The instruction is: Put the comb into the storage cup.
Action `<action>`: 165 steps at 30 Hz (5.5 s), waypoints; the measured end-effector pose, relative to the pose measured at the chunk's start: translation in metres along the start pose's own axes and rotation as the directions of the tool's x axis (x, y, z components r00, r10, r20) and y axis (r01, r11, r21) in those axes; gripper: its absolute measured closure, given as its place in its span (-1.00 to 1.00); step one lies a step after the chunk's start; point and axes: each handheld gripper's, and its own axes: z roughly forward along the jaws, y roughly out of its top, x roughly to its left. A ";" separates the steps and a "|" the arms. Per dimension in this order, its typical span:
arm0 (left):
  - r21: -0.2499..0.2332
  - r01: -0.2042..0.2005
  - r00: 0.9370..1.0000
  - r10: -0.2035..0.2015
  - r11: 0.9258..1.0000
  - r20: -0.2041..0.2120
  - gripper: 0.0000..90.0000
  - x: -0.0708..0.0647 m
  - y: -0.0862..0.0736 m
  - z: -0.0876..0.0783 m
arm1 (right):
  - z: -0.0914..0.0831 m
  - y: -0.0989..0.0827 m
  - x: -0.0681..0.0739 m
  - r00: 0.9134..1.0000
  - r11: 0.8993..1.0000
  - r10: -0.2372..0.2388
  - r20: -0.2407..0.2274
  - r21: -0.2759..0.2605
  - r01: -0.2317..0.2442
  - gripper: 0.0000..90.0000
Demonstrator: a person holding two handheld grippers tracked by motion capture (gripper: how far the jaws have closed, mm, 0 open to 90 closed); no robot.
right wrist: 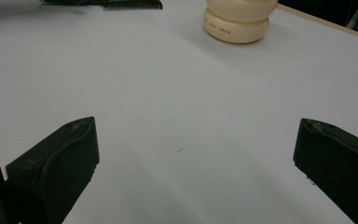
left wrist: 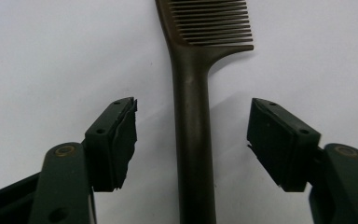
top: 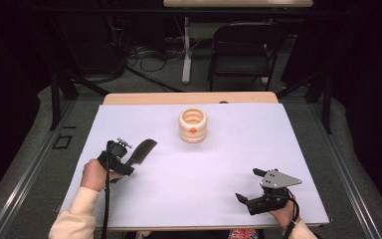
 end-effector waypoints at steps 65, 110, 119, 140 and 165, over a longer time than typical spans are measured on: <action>-0.108 0.007 0.996 0.003 0.994 0.089 0.61 0.004 -0.003 -0.009 | -0.001 0.000 0.000 1.000 1.000 -0.001 0.001 0.006 0.001 -1.00; -0.417 0.012 0.991 0.044 0.909 0.125 0.61 -0.010 -0.014 -0.023 | -0.002 0.000 0.000 1.000 1.000 -0.002 0.004 0.006 0.002 -1.00; -0.467 0.045 0.990 0.024 0.883 0.142 0.61 -0.013 -0.016 -0.021 | -0.001 0.000 0.000 1.000 1.000 0.000 0.005 0.007 0.000 -1.00; -0.539 0.068 0.988 0.018 0.840 0.153 0.61 -0.020 -0.013 -0.019 | -0.001 -0.001 0.000 1.000 1.000 0.002 0.004 0.009 -0.002 -1.00; -0.608 0.096 0.985 0.014 0.789 0.173 0.61 -0.026 0.002 -0.018 | 0.000 -0.001 -0.001 1.000 1.000 0.002 0.005 0.011 -0.002 -1.00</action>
